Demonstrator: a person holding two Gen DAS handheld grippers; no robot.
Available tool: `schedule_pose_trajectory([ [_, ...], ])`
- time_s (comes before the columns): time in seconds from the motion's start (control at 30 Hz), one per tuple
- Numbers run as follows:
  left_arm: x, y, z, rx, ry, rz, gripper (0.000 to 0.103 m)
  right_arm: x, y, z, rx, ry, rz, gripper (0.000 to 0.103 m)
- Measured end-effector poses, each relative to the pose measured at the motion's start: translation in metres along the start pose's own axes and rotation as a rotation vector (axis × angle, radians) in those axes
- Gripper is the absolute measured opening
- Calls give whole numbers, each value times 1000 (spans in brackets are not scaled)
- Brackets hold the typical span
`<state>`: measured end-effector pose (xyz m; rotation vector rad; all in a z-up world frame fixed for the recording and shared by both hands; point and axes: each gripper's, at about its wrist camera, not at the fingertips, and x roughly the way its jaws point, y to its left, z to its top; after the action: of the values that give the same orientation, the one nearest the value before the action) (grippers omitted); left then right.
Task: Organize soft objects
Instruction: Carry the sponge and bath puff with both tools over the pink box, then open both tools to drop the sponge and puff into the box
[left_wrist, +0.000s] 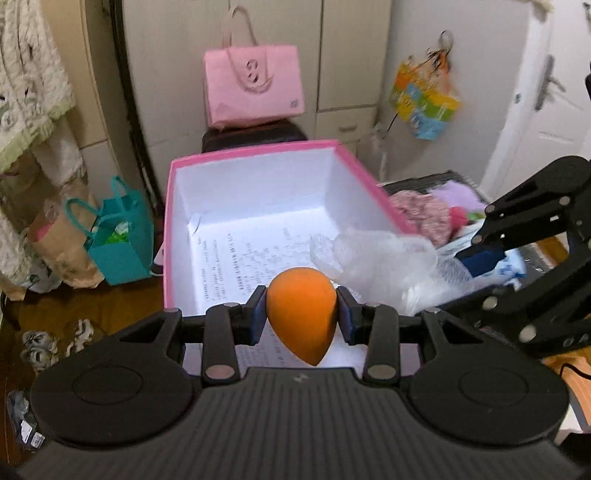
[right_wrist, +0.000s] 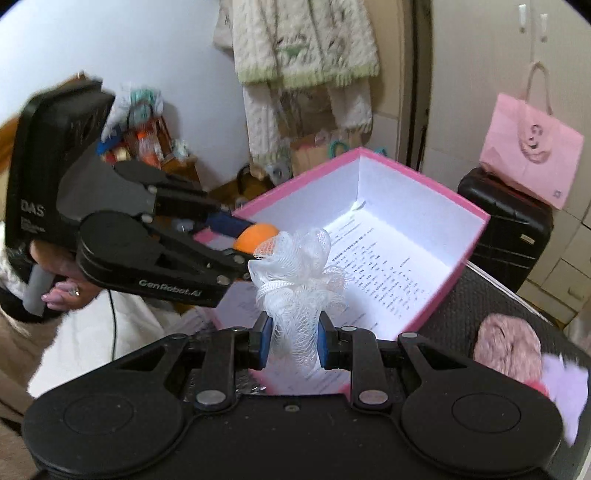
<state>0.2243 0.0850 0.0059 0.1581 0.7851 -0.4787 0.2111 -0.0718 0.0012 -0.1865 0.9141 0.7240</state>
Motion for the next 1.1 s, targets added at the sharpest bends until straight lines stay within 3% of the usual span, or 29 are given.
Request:
schedule_pose_trajectory([
  [0.13,18,8,2,34,51,15,38,32,-19,7,-52,102,22,29],
  [0.27,26,0,-6,116,101,3,38,53,-27,12,-107,181,112,29],
  [0.43,41,3,-7,150,150,15,38,72,-25,18,-202,243,107,34],
  [0.63,52,-3,-7,205,172,42,50,88,-25,19,-244,292,97,42],
  [0.8,47,-3,-7,189,167,22,54,86,-28,15,-226,286,103,50],
  [1.1,18,-7,-5,152,155,30,62,31,-36,13,-123,159,159,56],
])
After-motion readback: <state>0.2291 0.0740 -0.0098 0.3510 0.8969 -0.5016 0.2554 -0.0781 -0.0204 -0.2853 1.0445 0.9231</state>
